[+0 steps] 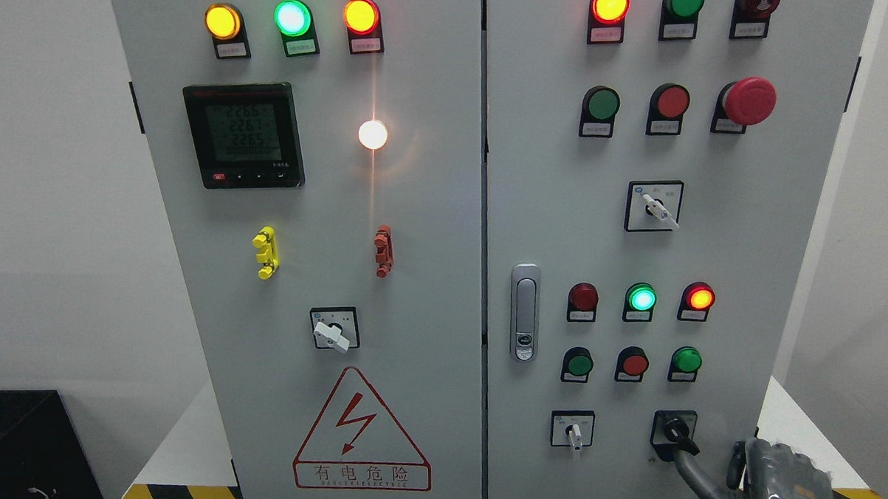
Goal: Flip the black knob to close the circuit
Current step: 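Twist the black rotary knob with the right hand fingers, then lower the right hand away from the black knob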
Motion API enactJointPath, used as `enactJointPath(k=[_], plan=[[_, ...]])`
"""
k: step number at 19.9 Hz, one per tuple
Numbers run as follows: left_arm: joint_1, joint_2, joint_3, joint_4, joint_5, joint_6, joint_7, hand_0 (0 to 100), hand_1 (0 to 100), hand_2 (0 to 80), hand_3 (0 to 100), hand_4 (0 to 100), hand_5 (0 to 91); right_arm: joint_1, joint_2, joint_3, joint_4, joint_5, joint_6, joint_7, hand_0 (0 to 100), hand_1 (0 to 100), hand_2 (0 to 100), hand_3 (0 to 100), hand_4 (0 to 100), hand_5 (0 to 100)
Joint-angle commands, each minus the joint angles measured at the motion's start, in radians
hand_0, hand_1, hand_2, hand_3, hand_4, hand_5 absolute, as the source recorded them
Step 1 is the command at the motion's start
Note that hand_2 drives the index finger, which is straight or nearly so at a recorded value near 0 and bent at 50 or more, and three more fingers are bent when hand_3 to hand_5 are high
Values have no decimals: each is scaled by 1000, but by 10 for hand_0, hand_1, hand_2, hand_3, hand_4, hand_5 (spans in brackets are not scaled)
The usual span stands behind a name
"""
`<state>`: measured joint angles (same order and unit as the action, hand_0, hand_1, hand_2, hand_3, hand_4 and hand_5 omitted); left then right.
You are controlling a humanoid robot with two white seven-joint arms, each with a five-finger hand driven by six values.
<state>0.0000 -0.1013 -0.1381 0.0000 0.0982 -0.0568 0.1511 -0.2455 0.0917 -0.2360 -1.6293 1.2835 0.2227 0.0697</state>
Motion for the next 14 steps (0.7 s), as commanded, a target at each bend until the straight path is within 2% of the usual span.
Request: enactJointPath(k=[1,14], plan=[[23,0,0,-29,0,0,-1,120,556,0,0,0,0,-2,-1,-6,-7,-3,-3,-5,0,0,810,1000,959,1000],[23,0,0,-29,0,0,-1,120,556,0,0,0,0,12,-3,37,-27,-18,-8,-5,0,0,809,1000,960,1000]])
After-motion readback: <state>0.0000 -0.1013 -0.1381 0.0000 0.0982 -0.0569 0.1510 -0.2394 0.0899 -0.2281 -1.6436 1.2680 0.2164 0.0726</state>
